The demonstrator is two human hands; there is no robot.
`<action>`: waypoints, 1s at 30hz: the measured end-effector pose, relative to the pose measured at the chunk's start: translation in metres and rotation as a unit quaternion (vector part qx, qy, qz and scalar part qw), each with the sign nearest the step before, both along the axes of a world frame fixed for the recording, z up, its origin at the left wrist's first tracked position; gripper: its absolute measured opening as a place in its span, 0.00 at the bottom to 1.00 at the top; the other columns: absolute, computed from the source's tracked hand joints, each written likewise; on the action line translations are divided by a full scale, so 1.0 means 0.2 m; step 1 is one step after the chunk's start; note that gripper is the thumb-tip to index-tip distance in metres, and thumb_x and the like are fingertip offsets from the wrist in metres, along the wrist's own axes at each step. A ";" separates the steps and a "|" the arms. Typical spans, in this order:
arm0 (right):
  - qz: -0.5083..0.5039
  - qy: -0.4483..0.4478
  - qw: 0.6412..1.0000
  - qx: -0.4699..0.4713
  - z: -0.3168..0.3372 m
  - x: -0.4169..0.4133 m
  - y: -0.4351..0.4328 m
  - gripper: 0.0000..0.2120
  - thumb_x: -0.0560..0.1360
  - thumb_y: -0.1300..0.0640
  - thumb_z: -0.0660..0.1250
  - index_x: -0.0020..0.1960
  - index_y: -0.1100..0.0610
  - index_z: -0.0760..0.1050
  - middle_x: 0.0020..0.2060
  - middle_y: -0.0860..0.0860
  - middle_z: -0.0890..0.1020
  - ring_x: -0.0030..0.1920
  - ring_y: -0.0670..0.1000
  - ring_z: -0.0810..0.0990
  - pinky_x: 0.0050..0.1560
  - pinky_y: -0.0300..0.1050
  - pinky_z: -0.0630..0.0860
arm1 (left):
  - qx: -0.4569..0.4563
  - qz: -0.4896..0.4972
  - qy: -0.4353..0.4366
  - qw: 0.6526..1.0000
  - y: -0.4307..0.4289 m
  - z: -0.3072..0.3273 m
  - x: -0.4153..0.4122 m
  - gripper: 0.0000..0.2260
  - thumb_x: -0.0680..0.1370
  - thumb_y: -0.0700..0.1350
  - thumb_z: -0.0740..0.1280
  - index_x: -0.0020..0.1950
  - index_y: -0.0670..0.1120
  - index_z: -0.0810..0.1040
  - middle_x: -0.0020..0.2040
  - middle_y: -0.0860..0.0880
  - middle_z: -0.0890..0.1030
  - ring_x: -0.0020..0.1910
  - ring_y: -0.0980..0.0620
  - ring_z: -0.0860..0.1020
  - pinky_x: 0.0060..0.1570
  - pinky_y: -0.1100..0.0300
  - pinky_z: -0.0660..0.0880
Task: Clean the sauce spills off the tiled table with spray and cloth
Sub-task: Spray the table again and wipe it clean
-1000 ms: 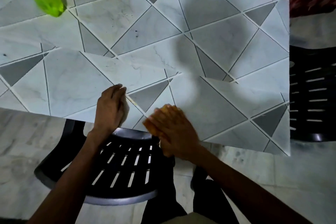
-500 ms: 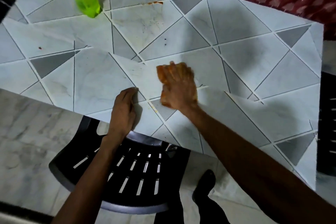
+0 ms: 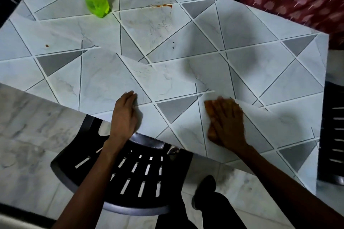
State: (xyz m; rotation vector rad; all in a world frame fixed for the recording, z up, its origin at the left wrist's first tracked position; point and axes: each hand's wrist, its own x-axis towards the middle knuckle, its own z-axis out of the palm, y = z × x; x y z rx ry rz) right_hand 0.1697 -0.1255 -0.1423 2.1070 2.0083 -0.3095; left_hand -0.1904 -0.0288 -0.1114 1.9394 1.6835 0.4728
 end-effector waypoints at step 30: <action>-0.258 0.074 0.952 0.147 0.06 0.09 -0.70 0.32 0.77 0.49 0.61 0.80 0.49 0.60 0.78 0.54 0.64 0.78 0.64 0.61 0.75 0.66 0.58 | 0.022 -0.273 -0.036 0.961 -0.23 -0.06 1.05 0.20 0.78 0.41 0.56 0.68 0.38 0.74 0.68 0.40 0.74 0.69 0.42 0.71 0.72 0.52 0.64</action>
